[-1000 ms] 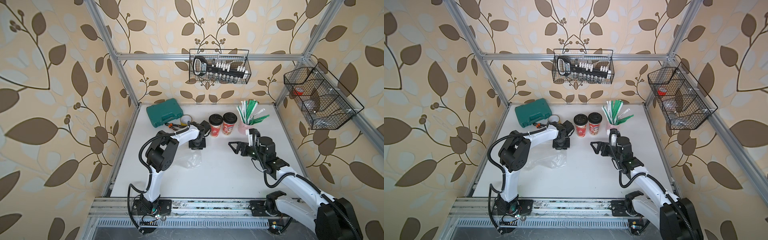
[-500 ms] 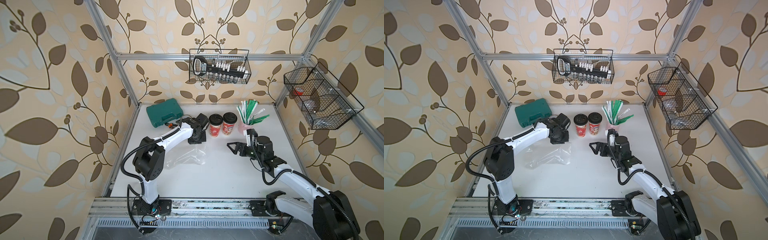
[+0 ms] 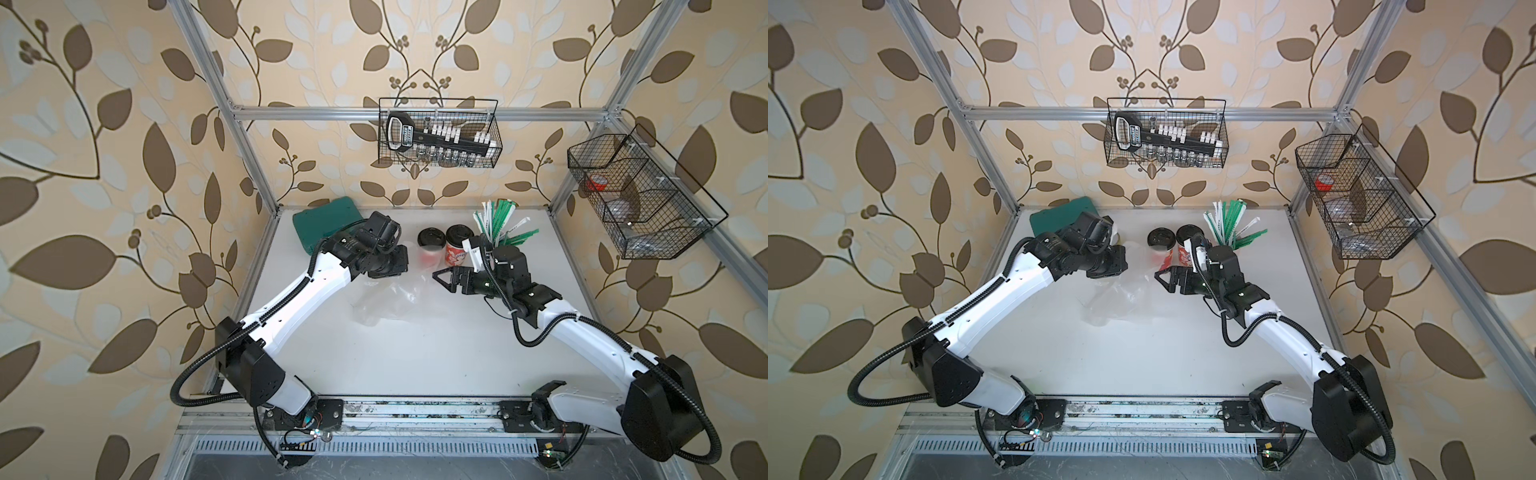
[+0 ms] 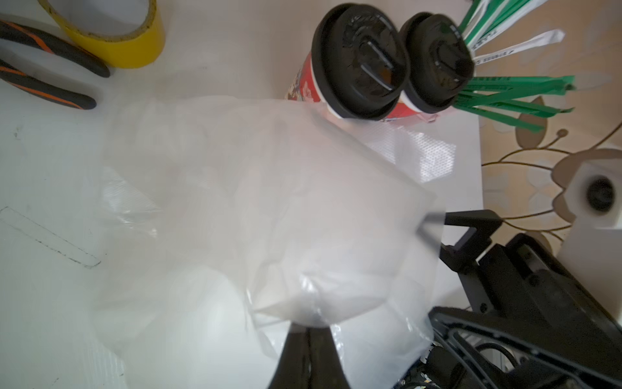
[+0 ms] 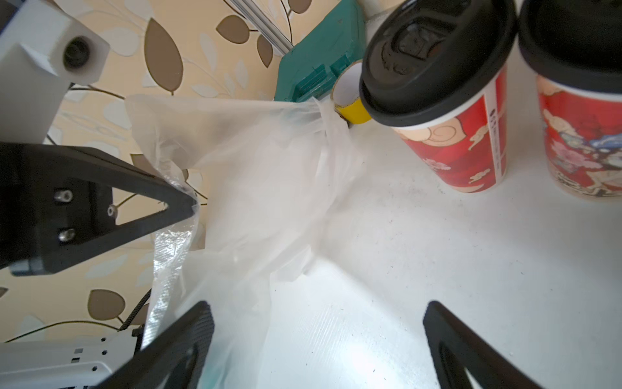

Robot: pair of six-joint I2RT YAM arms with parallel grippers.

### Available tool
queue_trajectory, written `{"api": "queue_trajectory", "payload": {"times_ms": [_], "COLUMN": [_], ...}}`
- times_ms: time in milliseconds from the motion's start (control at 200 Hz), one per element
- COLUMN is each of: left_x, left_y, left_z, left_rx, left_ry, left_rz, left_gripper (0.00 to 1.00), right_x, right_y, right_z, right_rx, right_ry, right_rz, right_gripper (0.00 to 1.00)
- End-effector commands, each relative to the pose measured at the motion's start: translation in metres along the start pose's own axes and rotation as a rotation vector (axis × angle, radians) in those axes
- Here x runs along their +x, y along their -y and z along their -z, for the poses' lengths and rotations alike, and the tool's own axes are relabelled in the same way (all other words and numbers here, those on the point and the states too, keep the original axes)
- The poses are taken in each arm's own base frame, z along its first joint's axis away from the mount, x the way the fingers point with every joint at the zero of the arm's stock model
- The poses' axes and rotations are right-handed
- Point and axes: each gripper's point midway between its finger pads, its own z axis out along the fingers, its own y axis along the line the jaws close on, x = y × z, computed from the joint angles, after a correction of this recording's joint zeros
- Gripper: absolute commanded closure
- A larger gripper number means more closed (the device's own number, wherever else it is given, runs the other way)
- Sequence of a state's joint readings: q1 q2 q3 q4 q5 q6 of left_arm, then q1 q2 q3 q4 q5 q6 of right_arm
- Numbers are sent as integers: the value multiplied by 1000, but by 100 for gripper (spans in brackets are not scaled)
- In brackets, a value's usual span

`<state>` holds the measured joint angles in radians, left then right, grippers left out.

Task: Pack milk tea into plastic carrier bags
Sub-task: Pick up the plastic carrier bag from the center of the board.

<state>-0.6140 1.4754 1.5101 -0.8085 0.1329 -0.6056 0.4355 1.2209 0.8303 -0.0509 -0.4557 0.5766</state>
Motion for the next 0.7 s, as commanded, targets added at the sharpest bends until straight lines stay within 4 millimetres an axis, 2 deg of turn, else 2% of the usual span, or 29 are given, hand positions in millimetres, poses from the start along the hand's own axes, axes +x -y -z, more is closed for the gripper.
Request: {"api": "queue_trajectory", "payload": {"times_ms": [0,100,245,495,620,695], "left_x": [-14,-15,-19,-17,-15,-14], "left_y": [20,20,9,-5,-9,-10], "left_z": [32,36,38,28,23,22], "left_rx": [98,114,130,164,175,178], "left_ry": [73,90,113,110,109,106], "left_rz": [2,22,83,163,178,181], "left_gripper": [100,100,100,100,100,100], "right_x": [7,6,2,-11,-4,-4], "right_y": [-32,-45,-44,-70,-89,-89], "right_z": [3,-1,0,19,14,6], "right_rx": [-55,-30,18,-11,-62,-61], "right_ry": [-52,-67,-67,-40,-49,-53], "right_rz": [20,56,71,156,229,237], "right_gripper": [2,7,16,11,5,6]}}
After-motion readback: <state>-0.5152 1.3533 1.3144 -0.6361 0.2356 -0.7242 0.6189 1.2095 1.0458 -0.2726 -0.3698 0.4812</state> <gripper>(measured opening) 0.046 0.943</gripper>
